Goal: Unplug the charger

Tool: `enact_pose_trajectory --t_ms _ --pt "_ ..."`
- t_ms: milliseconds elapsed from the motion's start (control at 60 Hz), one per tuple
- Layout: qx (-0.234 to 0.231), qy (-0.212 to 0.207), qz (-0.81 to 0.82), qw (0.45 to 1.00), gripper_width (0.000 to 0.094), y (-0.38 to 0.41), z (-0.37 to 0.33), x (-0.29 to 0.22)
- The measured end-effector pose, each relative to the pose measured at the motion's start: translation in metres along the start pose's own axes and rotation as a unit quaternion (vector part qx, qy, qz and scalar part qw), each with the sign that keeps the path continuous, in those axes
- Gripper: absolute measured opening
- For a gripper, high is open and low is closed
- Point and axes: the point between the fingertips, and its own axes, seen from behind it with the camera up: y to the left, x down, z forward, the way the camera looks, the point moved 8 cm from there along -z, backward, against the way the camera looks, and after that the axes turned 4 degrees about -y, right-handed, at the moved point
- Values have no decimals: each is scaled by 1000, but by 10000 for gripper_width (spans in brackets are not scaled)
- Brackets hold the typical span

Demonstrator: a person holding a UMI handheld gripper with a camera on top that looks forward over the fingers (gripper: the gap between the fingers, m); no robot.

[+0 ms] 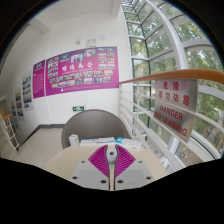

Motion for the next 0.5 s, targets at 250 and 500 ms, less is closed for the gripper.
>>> enact_pose_trajectory --t_ms 250,500 --pt "-37 144 37 988 110 -36 39 142" --pt "-21 192 47 980 625 -58 47 167"
